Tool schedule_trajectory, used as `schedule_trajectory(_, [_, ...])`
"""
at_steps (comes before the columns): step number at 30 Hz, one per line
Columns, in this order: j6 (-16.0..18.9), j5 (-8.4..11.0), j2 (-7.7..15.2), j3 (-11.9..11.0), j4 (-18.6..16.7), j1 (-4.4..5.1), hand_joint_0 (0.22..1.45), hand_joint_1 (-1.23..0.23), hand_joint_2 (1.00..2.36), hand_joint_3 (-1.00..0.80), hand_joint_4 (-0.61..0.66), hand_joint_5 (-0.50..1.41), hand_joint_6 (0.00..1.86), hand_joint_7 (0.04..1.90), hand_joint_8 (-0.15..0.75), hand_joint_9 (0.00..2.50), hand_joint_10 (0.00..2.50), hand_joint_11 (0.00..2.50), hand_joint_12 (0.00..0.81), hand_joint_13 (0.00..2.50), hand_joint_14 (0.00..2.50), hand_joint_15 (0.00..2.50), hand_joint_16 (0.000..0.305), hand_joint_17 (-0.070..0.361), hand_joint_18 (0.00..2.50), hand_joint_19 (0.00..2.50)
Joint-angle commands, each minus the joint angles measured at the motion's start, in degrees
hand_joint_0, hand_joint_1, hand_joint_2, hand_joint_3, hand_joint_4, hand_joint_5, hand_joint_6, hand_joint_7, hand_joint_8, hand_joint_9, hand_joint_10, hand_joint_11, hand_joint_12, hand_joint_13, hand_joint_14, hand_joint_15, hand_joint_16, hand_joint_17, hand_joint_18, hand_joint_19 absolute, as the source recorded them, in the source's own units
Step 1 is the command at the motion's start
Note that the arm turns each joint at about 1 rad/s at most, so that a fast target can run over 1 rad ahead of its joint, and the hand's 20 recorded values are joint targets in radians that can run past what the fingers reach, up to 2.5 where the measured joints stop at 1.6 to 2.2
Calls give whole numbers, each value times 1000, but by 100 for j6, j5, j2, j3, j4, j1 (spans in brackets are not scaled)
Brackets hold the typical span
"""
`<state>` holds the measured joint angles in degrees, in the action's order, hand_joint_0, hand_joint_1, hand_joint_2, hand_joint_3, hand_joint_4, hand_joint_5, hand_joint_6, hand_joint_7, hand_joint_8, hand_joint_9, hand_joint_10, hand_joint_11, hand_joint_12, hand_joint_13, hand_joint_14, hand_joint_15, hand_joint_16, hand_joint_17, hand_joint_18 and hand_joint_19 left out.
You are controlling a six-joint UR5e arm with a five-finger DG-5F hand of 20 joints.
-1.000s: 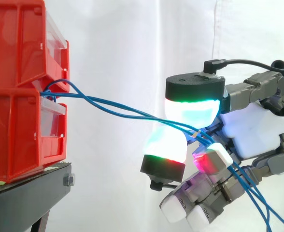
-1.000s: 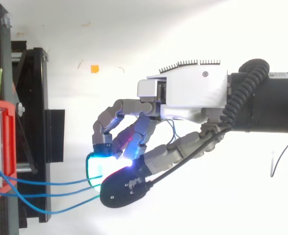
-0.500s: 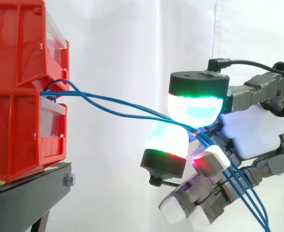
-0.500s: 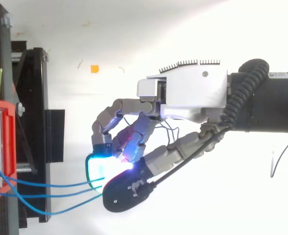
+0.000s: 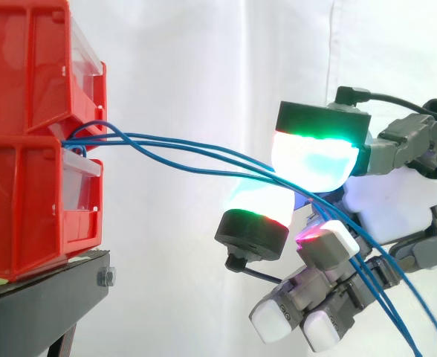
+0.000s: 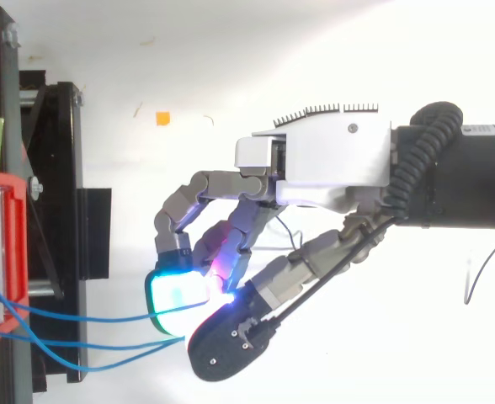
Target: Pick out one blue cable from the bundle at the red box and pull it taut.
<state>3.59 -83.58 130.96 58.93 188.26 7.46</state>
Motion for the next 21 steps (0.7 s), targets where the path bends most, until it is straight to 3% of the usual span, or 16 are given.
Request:
schedule_trajectory(1, [10, -1, 0, -5, 0, 1, 783, -903, 1000, -500, -139, -156, 950, 1082, 308, 1204, 24, 746, 151, 704, 9, 249, 25, 55, 715, 342])
schedule_trajectory(12, [-8, -9, 0, 4, 0, 1, 733, -877, 1000, -500, -99, -150, 948, 1031, 310, 1222, 24, 733, 146, 720, 9, 248, 24, 54, 730, 353])
schedule_trajectory(21, [-8, 8, 0, 4, 9, 1, 773, -970, 1000, -500, -53, -171, 946, 994, 273, 1137, 22, 731, 174, 757, 10, 258, 29, 65, 812, 324])
